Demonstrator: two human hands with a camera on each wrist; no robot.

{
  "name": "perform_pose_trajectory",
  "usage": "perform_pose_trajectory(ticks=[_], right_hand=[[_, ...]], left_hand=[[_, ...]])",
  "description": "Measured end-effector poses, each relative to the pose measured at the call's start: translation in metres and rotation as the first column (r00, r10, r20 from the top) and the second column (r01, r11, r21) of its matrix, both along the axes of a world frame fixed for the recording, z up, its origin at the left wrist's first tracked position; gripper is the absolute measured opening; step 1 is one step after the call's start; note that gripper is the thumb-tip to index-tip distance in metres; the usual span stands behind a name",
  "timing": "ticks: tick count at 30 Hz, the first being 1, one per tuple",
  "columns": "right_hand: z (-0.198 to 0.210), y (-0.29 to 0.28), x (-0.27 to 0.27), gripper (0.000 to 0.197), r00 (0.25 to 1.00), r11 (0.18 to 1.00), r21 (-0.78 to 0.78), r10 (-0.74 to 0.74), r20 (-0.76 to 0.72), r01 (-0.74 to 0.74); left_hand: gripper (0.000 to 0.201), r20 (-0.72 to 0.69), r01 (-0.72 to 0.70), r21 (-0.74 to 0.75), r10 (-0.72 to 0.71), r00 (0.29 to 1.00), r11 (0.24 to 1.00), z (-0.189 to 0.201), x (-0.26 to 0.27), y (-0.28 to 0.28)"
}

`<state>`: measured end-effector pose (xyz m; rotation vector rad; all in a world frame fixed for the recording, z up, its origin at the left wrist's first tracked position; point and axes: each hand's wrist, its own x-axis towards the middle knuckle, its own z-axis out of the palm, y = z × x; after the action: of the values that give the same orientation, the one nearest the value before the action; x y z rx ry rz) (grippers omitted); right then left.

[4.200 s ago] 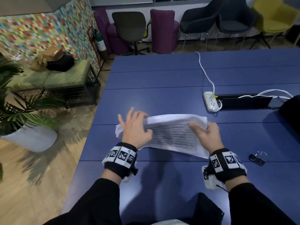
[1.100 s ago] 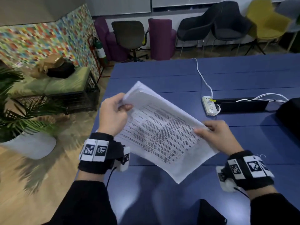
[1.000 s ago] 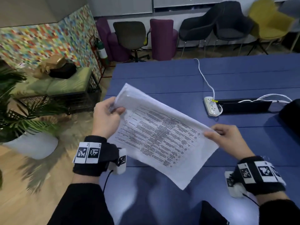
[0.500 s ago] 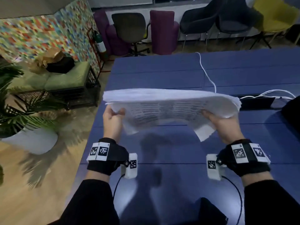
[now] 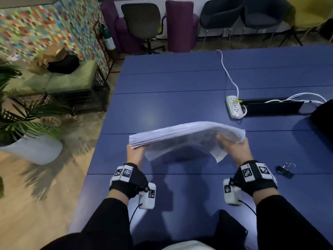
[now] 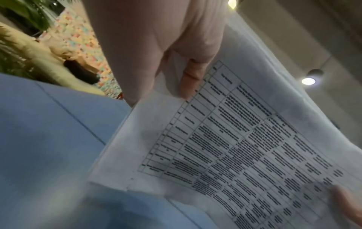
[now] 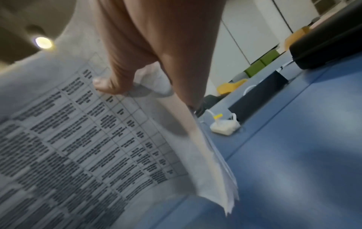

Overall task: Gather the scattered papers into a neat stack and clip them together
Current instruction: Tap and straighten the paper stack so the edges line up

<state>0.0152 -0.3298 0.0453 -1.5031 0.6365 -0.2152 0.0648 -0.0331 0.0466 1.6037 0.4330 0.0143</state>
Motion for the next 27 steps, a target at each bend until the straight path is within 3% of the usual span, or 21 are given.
perform_pose_trajectory(ticks=[2, 6, 9, 13, 15, 18, 21, 24, 27], right_hand=[[0.011, -0.001, 0.001, 0.018, 0.996, 0.998, -0.021, 0.06, 0.06, -0.059], [0.002, 0.0, -0.002, 0.02, 0.98, 0.973, -0.116, 0.199, 0.006, -0.197], [-0.001, 0.001, 0.002, 0.008, 0.983, 0.971, -0.159, 0.184, 0.005, -0.181], [0.007, 0.003, 0.011, 0.01, 0.989, 0.988, -0.122, 0.106, 0.107, -0.093], [0.012, 0.007, 0.008, 0.007, 0.975, 0.981, -0.113, 0.174, 0.135, -0.159], [0.004, 0.009, 0.0, 0.016, 0.945, 0.942, -0.136, 0.319, 0.071, -0.307], [-0.008, 0.009, -0.002, 0.014, 0.97, 0.96, -0.142, 0.239, -0.035, -0.241], [0.0, 0.01, -0.001, 0.019, 0.975, 0.964, -0.151, 0.22, -0.009, -0.219], [0.021, 0.006, -0.001, 0.028, 0.971, 0.967, -0.163, 0.214, 0.109, -0.195]], left_hand=[[0.029, 0.045, 0.053, 0.052, -0.056, 0.997, 0.997, 0.008, 0.0, 0.0], [0.024, -0.009, 0.121, 0.125, -0.12, 0.993, 0.985, -0.001, -0.002, 0.002], [0.022, -0.022, 0.121, 0.105, -0.12, 0.993, 0.987, -0.002, 0.0, 0.0], [0.021, 0.027, 0.138, 0.111, -0.142, 0.989, 0.984, 0.005, 0.003, -0.006], [0.022, 0.015, 0.104, 0.088, -0.106, 0.994, 0.991, 0.008, 0.003, -0.009], [0.027, -0.045, 0.102, 0.074, -0.099, 0.994, 0.992, 0.002, 0.004, -0.007], [0.032, -0.071, 0.104, 0.067, -0.099, 0.993, 0.992, 0.0, 0.004, -0.007], [0.032, -0.006, 0.087, 0.017, -0.087, 0.996, 0.996, 0.012, 0.006, -0.014], [0.031, 0.111, 0.065, -0.019, -0.062, 0.992, 0.998, 0.028, 0.01, -0.014]])
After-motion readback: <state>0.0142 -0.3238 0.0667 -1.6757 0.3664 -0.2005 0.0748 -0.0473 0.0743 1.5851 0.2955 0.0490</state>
